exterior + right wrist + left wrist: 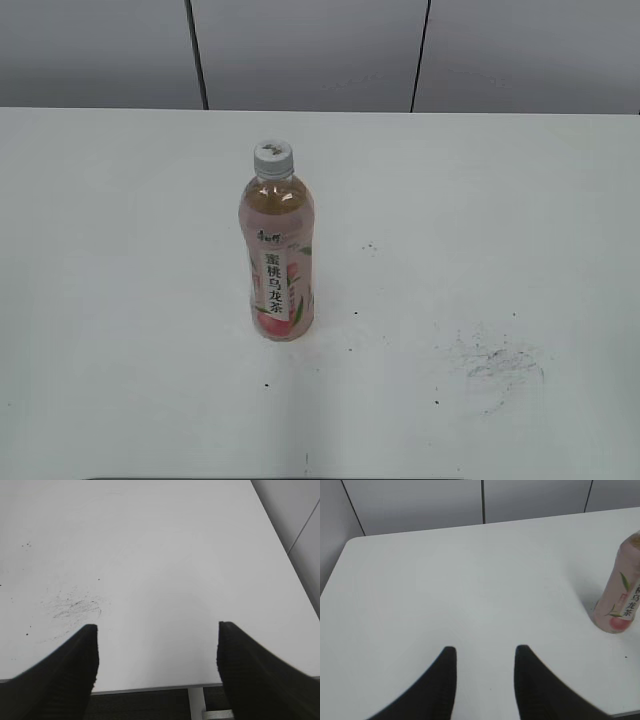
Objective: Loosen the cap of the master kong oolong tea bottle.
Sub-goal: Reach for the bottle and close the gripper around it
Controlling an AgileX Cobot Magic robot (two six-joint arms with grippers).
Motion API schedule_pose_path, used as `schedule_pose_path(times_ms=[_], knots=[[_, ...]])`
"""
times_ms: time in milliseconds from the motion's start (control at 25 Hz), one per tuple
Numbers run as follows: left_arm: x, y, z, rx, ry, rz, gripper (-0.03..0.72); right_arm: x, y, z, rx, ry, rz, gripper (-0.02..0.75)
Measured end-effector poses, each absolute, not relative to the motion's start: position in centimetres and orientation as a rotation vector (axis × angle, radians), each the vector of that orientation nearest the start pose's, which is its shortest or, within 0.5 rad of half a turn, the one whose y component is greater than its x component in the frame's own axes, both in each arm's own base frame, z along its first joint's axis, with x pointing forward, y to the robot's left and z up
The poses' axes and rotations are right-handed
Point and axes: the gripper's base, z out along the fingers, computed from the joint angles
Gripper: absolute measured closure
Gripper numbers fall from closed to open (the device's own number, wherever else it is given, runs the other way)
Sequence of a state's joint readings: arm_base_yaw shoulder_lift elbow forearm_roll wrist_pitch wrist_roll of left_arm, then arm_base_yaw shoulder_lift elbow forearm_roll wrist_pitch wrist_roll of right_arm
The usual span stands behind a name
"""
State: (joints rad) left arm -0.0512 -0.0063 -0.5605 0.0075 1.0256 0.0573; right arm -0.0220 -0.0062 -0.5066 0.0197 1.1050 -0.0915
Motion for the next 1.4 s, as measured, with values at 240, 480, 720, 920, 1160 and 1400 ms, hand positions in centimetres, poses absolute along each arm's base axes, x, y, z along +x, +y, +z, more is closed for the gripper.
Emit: schedule_pose_path(times_ms=[240,480,720,920,1160,1400], knots=[[-1.22,0.12,29.67,0.105,1.940,0.013,0.449,-0.85,0.18,27.55,-0.074,2.075,-0.046,0.183],[-1.22,0.12,29.67,0.105,1.940,0.013,0.449,-0.85,0.18,27.55,-0.074,2.075,-0.046,0.183],[-1.22,0.12,29.67,0.105,1.940,0.013,0.449,-0.85,0.18,27.55,-0.074,2.075,-0.046,0.183],[-1.22,0.12,29.67,0.105,1.940,0.013,0.449,-0.85,0.18,27.55,-0.074,2.075,-0.046,0.183],[-1.22,0.12,29.67,0.105,1.940,0.013,0.449,-0.85,0.18,27.55,-0.074,2.075,-0.046,0.183],[-1.22,0.06,29.67,0.105,1.940,0.004,0.449,-0.85,0.18,27.55,-0.074,2.075,-0.046,0.183]])
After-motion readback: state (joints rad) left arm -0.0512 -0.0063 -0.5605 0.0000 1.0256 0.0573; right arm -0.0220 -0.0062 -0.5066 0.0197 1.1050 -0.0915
